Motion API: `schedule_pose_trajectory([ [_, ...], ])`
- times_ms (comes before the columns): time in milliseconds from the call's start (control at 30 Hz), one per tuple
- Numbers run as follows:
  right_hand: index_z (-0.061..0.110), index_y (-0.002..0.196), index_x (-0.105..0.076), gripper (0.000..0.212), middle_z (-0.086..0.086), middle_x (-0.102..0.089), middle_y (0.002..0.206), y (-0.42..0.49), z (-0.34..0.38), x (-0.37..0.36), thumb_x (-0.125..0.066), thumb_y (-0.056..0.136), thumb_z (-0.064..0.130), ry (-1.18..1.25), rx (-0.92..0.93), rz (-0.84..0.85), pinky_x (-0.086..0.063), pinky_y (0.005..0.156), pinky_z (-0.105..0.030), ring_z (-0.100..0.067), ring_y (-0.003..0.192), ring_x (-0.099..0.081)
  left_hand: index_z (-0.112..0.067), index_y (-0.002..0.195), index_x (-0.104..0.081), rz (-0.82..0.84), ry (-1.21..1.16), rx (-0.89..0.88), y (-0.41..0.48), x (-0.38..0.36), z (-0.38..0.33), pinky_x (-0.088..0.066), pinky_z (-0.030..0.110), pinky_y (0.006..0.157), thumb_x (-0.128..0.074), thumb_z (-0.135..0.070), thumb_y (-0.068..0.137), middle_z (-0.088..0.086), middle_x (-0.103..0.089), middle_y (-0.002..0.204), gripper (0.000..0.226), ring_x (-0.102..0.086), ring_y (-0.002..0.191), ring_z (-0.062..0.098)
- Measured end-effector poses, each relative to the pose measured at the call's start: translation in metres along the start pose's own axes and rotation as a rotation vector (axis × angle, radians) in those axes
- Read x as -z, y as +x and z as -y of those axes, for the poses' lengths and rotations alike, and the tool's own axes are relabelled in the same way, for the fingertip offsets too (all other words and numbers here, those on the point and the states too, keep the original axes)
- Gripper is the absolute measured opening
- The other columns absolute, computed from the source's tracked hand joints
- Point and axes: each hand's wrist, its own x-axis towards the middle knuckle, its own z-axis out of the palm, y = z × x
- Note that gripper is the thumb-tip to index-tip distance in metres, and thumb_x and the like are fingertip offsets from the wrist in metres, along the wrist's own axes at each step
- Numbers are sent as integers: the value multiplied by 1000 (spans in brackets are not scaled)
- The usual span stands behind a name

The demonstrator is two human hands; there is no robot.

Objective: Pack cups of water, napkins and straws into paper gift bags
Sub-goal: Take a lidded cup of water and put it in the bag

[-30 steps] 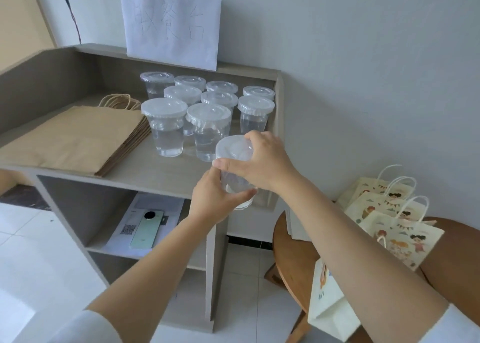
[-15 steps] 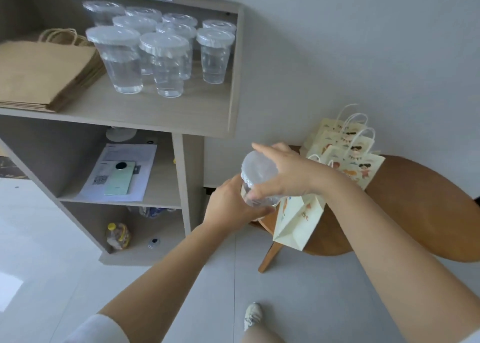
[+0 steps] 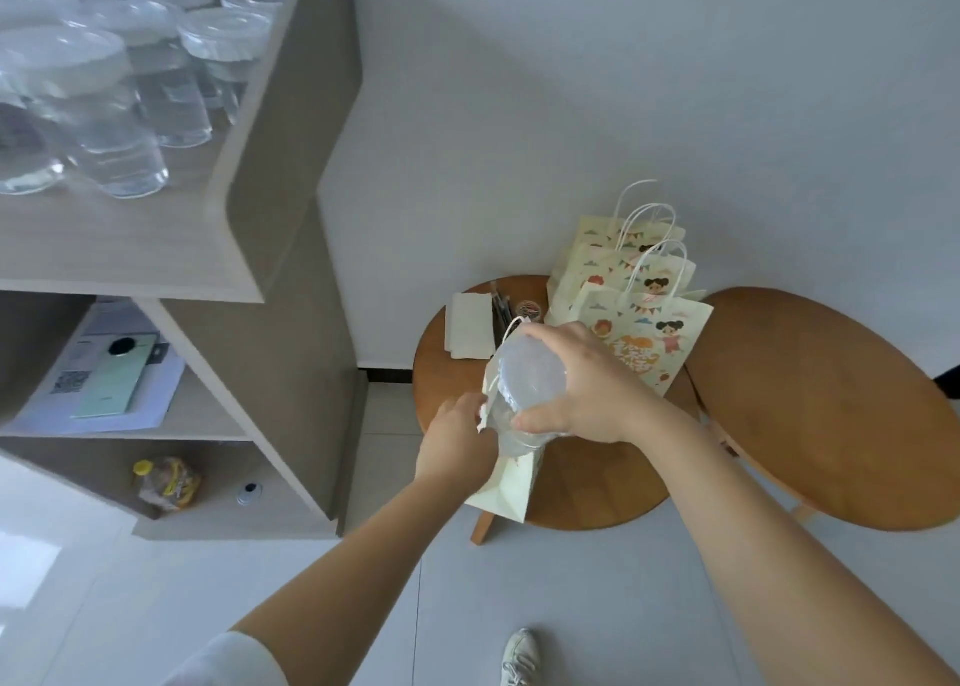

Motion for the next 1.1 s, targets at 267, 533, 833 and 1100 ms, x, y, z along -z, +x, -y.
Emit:
schedule_pose_trajectory([
  [267, 37, 145, -21, 94, 9, -26, 138, 26, -66, 44, -75, 69, 43, 90, 155, -8, -37, 99, -34, -13, 128, -29, -13, 89, -52, -35, 222, 301, 50, -55, -28, -43, 28, 63, -32, -24, 99, -1, -54, 81, 26, -54, 75, 18],
  [533, 40, 142, -28, 94, 17, -28, 131, 47, -82, 81, -69, 58, 53, 320, 246, -34, -29, 90, -26, -2, 118, -28, -15, 88, -58, -13, 543, 357, 63, -68, -49, -42, 23, 54, -31, -51, 98, -1, -58, 80, 46, -58, 75, 16],
  [833, 31, 145, -27, 93, 2, -27, 143, 101, -82, 77, -79, 69, 41, 232, 231, -76, -31, 99, -30, -16, 132, -30, -5, 139, -31, 66, 426, 501, 73, -64, -47, -48, 44, 93, -73, -67, 62, 8, -26, 140, 107, -37, 122, 26],
  [1100, 30, 140, -27, 94, -1, -28, 140, 117, -82, 33, -79, 63, 46, -61, 232, 155, -37, 102, -40, -22, 129, -32, -4, 143, -23, 98, 512, 383, 80, -46, -35, -47, 42, 95, -76, -69, 55, 6, -29, 140, 121, -41, 122, 23],
])
